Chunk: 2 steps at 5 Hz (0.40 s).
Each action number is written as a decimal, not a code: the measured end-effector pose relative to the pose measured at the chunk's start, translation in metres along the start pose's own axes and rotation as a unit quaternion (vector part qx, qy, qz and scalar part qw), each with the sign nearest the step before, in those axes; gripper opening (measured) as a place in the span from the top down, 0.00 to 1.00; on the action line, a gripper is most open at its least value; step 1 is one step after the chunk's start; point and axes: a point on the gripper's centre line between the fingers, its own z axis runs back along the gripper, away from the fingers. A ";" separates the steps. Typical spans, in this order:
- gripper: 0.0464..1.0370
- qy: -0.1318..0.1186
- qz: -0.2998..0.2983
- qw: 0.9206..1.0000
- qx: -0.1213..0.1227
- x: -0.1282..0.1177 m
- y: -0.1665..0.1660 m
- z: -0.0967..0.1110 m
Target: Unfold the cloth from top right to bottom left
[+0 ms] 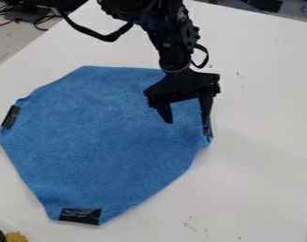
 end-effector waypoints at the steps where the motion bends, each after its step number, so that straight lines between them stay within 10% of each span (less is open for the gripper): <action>1: 0.03 0.003 -0.020 0.998 0.055 0.005 0.013 0.013; 2: 0.03 -0.028 -0.059 0.991 0.121 0.012 0.034 0.035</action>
